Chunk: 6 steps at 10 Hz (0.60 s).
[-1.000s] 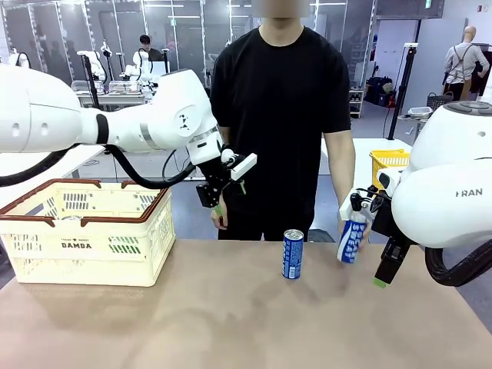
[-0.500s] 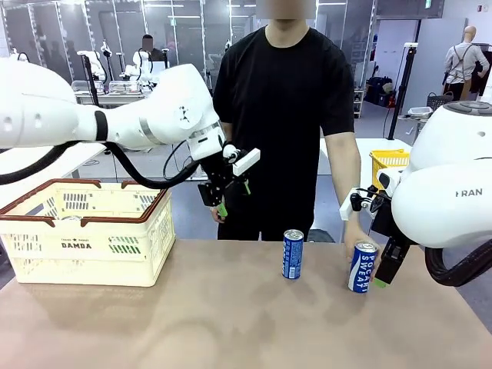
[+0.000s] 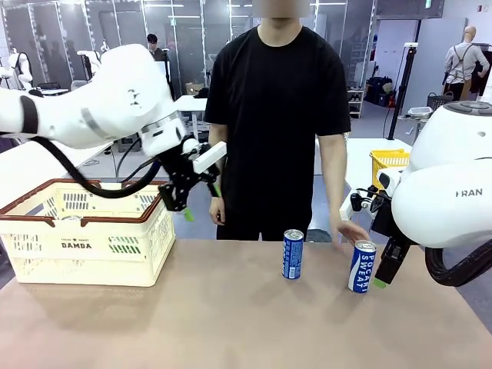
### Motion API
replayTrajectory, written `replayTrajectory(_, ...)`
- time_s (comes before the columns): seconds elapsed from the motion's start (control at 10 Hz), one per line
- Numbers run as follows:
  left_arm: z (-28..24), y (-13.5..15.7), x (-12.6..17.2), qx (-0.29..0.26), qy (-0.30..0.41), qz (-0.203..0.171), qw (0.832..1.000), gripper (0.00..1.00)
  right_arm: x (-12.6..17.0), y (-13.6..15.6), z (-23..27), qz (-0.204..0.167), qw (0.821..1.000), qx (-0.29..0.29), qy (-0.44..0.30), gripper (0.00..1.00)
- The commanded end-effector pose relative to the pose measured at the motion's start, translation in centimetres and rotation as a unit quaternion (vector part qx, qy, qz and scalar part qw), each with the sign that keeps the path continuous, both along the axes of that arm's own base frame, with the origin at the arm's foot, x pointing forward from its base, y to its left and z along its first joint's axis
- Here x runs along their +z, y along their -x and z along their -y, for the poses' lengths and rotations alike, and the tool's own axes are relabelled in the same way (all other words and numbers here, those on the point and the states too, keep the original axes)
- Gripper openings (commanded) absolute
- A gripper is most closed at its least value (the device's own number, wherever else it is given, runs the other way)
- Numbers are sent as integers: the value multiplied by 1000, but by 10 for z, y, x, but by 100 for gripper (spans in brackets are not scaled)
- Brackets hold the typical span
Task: Place the drinks into the Shopping basket.
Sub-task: Pick up one drink and place it into the Shopping basket.
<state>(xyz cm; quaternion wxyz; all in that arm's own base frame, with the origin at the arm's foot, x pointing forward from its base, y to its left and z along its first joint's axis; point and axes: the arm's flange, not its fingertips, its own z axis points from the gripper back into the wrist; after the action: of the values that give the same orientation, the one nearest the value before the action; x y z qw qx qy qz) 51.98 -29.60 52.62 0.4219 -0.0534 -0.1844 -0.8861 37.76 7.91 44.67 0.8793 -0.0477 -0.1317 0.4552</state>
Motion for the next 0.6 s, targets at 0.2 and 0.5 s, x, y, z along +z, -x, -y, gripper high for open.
replayTrajectory(0.2,-32,23,-25,27,22,-3,999,100,0,0,1,0,1000,-1,0,100)
replayTrajectory(0.5,-30,19,-23,32,4,-15,999,100,0,0,1,0,1000,-1,0,100)
